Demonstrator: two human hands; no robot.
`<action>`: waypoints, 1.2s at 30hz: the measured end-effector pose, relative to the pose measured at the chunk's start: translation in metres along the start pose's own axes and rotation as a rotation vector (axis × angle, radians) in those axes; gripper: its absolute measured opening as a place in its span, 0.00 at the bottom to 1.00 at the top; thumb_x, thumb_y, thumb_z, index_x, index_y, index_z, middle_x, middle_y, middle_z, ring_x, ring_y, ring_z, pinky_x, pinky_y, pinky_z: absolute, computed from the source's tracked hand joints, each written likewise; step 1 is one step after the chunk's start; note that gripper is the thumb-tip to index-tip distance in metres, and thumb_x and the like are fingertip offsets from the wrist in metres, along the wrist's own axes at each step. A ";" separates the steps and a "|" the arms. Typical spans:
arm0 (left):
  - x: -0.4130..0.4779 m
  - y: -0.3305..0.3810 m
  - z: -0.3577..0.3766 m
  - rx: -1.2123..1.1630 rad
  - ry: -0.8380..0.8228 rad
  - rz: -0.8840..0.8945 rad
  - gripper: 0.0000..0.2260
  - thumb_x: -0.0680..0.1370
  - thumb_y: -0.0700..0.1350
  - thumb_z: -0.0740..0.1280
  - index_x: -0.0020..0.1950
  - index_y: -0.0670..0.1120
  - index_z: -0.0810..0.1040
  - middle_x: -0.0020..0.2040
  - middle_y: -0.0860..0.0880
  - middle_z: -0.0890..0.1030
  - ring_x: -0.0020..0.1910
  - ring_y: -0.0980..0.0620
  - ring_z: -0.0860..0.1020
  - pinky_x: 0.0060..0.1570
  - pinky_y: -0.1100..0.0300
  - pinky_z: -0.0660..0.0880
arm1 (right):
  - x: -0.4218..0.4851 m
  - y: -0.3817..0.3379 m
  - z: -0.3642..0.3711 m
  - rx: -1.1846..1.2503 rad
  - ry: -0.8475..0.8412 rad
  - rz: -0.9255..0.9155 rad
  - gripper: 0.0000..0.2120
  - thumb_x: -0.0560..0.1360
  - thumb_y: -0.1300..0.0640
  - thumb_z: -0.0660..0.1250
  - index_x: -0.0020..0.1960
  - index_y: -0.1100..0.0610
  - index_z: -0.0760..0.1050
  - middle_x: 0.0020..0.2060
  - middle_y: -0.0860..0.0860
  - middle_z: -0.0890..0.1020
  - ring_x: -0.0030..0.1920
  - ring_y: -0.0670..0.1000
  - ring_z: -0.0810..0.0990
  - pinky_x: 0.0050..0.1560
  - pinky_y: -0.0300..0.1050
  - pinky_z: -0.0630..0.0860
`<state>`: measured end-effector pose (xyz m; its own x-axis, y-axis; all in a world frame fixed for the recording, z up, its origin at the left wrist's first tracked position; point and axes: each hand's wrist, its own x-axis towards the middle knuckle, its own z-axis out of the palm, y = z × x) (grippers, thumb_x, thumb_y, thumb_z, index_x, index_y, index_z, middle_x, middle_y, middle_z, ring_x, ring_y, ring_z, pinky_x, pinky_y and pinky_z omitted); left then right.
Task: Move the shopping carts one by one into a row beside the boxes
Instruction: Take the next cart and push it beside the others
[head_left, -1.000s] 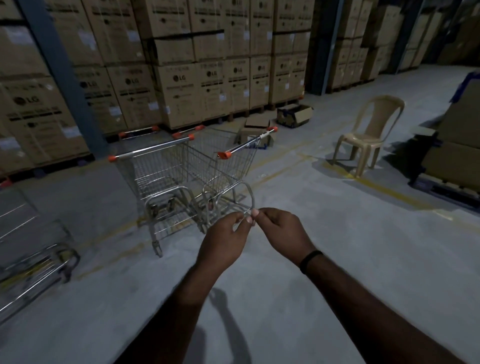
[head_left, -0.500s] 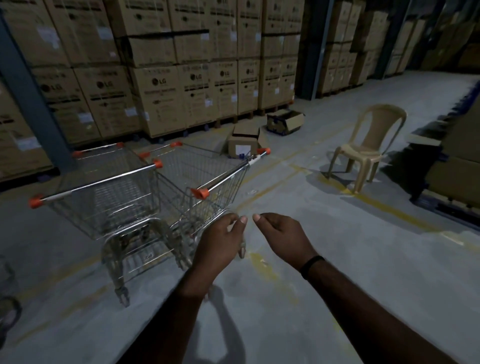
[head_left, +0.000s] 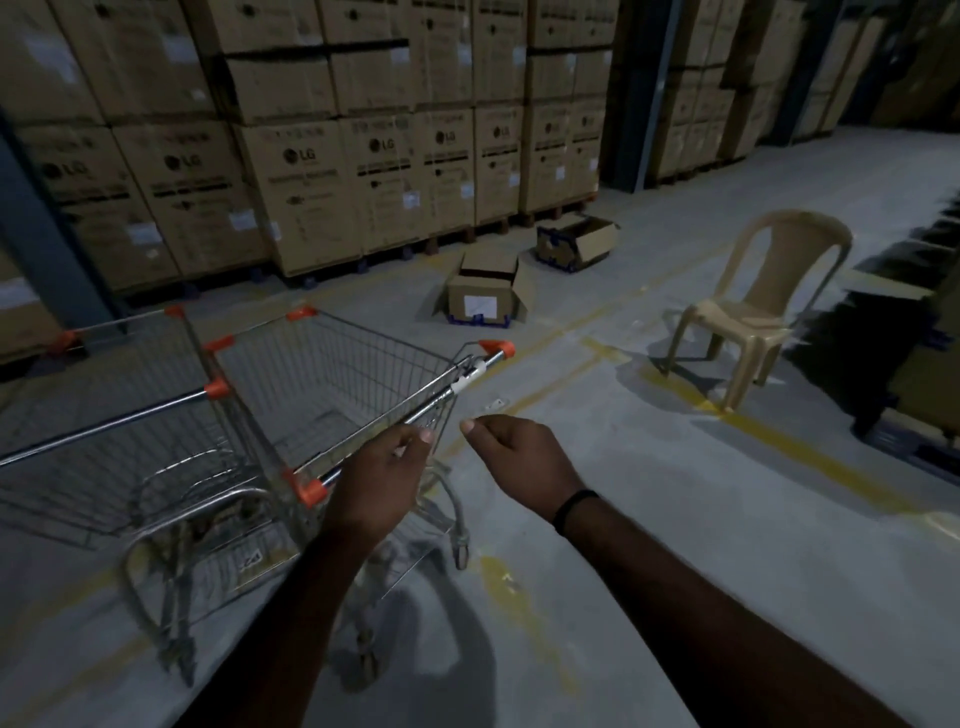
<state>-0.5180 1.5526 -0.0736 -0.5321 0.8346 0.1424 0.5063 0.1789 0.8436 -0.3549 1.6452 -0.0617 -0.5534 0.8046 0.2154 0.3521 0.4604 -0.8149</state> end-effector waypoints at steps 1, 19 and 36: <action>0.011 0.000 0.007 -0.004 0.036 -0.014 0.19 0.75 0.65 0.59 0.50 0.53 0.81 0.41 0.54 0.81 0.43 0.53 0.79 0.44 0.58 0.71 | 0.017 0.007 -0.004 -0.004 -0.024 -0.015 0.24 0.80 0.37 0.60 0.35 0.53 0.73 0.29 0.49 0.77 0.35 0.49 0.77 0.42 0.50 0.76; 0.169 -0.047 0.043 0.114 0.237 -0.255 0.33 0.70 0.70 0.59 0.55 0.43 0.83 0.50 0.44 0.85 0.52 0.46 0.82 0.50 0.57 0.74 | 0.244 0.084 0.019 -0.157 -0.350 -0.235 0.16 0.78 0.39 0.60 0.37 0.46 0.73 0.34 0.46 0.79 0.40 0.49 0.80 0.41 0.45 0.70; 0.200 -0.107 0.057 0.512 0.119 -0.617 0.26 0.69 0.67 0.51 0.52 0.55 0.79 0.55 0.51 0.84 0.54 0.47 0.82 0.53 0.52 0.79 | 0.339 0.133 0.078 -0.860 -0.949 -0.292 0.32 0.81 0.34 0.49 0.80 0.47 0.56 0.80 0.52 0.59 0.79 0.56 0.54 0.78 0.56 0.55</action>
<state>-0.6399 1.7302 -0.1648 -0.8708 0.4522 -0.1931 0.3306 0.8291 0.4509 -0.5542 1.9497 -0.1391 -0.8786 0.2224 -0.4226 0.2997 0.9457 -0.1255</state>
